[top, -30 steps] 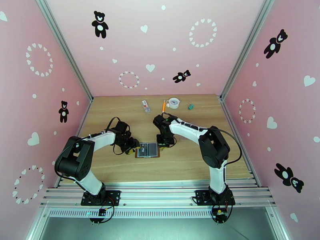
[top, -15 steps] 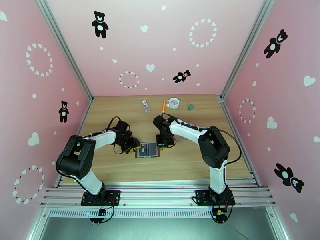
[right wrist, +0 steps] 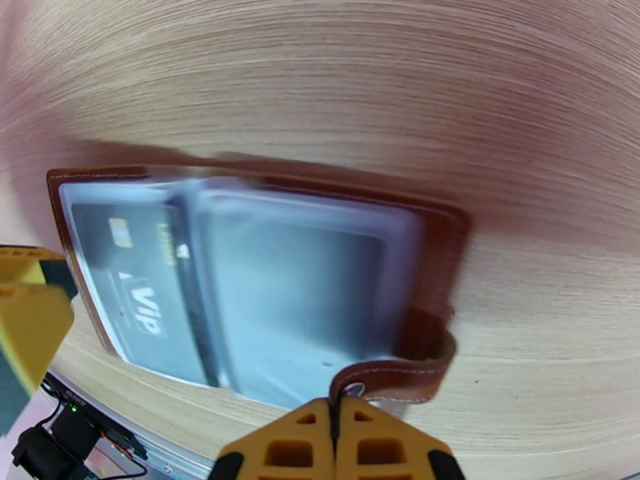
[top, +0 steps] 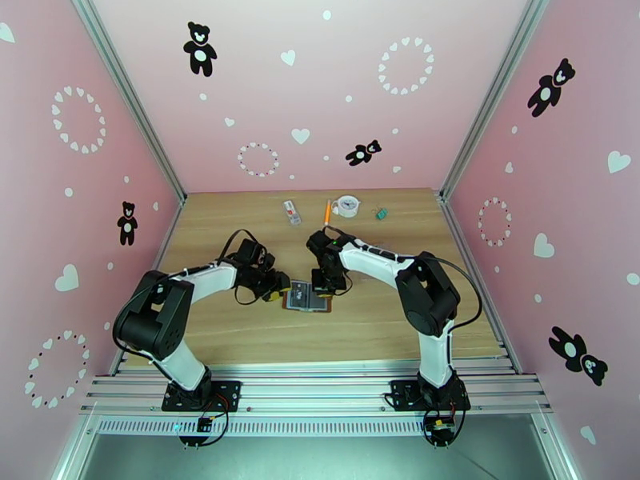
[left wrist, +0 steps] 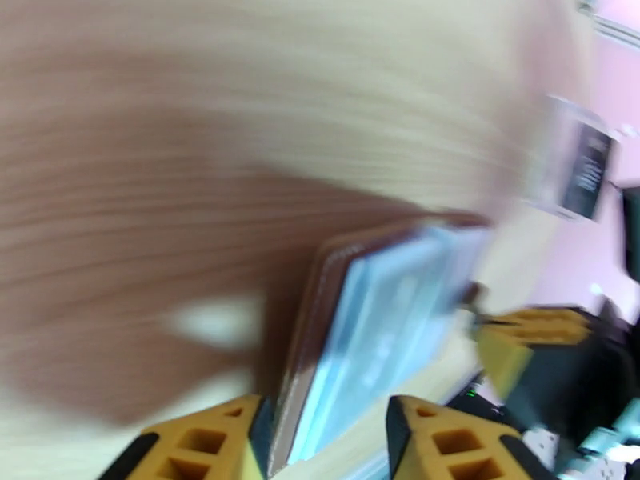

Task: Put the credit cards into the card holder

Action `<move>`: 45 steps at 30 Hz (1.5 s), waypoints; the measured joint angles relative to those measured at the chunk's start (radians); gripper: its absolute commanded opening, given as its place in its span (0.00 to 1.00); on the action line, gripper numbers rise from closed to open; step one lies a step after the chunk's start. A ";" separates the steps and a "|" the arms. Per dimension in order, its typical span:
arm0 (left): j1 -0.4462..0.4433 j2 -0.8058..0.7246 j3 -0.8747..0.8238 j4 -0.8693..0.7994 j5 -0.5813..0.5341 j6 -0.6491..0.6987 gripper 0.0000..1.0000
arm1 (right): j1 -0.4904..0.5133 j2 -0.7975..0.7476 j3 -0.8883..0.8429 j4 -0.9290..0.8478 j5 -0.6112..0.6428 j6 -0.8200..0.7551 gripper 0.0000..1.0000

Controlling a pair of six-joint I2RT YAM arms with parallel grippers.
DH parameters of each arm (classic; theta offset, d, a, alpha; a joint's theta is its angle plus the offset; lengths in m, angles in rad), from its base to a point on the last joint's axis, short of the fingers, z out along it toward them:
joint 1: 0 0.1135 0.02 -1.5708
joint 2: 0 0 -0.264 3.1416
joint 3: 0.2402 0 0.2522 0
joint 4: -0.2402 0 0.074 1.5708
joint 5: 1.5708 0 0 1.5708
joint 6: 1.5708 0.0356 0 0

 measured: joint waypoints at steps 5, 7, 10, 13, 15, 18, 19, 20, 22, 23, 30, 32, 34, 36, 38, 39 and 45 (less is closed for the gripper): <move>-0.041 -0.054 0.001 0.155 0.070 -0.060 0.27 | -0.006 0.000 -0.006 0.031 -0.031 0.001 0.00; -0.060 -0.053 0.003 0.194 0.087 -0.077 0.24 | -0.011 0.000 -0.016 0.048 -0.043 0.004 0.00; -0.082 -0.039 0.010 0.224 0.105 -0.095 0.19 | -0.017 0.000 -0.035 0.068 -0.061 0.010 0.00; -0.098 0.018 0.035 0.252 0.118 -0.105 0.16 | -0.030 -0.007 -0.057 0.077 -0.070 0.012 0.00; -0.108 0.058 0.047 0.262 0.120 -0.110 0.16 | -0.042 -0.024 -0.078 0.080 -0.071 0.012 0.00; -0.111 0.083 0.058 0.242 0.109 -0.111 0.25 | -0.060 -0.060 -0.110 0.080 -0.073 0.013 0.00; -0.109 0.082 0.068 0.217 0.093 -0.106 0.25 | -0.066 -0.071 -0.117 0.080 -0.073 0.011 0.00; -0.105 0.082 0.089 0.177 0.067 -0.093 0.25 | -0.072 -0.081 -0.124 0.079 -0.072 0.011 0.00; -0.089 0.082 0.132 0.105 0.015 -0.060 0.27 | -0.081 -0.092 -0.130 0.077 -0.071 0.008 0.00; -0.078 0.082 0.154 0.064 -0.018 -0.041 0.30 | -0.086 -0.094 -0.130 0.077 -0.069 0.006 0.00; -0.043 0.082 0.197 -0.137 -0.216 0.104 0.45 | -0.103 -0.095 -0.129 0.062 -0.062 -0.031 0.00; -0.043 0.086 0.196 -0.164 -0.248 0.134 0.45 | -0.103 -0.095 -0.127 0.055 -0.062 -0.040 0.00; -0.044 0.104 0.196 -0.164 -0.255 0.154 0.45 | -0.104 -0.094 -0.123 0.048 -0.063 -0.046 0.00; -0.047 0.137 0.195 -0.161 -0.260 0.170 0.45 | -0.104 -0.093 -0.120 0.045 -0.062 -0.051 0.00; -0.055 0.170 0.182 -0.148 -0.262 0.183 0.45 | -0.105 -0.091 -0.116 0.042 -0.063 -0.055 0.00; -0.055 0.170 0.181 -0.142 -0.258 0.185 0.45 | -0.105 -0.090 -0.115 0.042 -0.063 -0.056 0.00; -0.060 0.169 0.167 -0.102 -0.246 0.188 0.43 | -0.105 -0.072 -0.104 0.041 -0.066 -0.056 0.00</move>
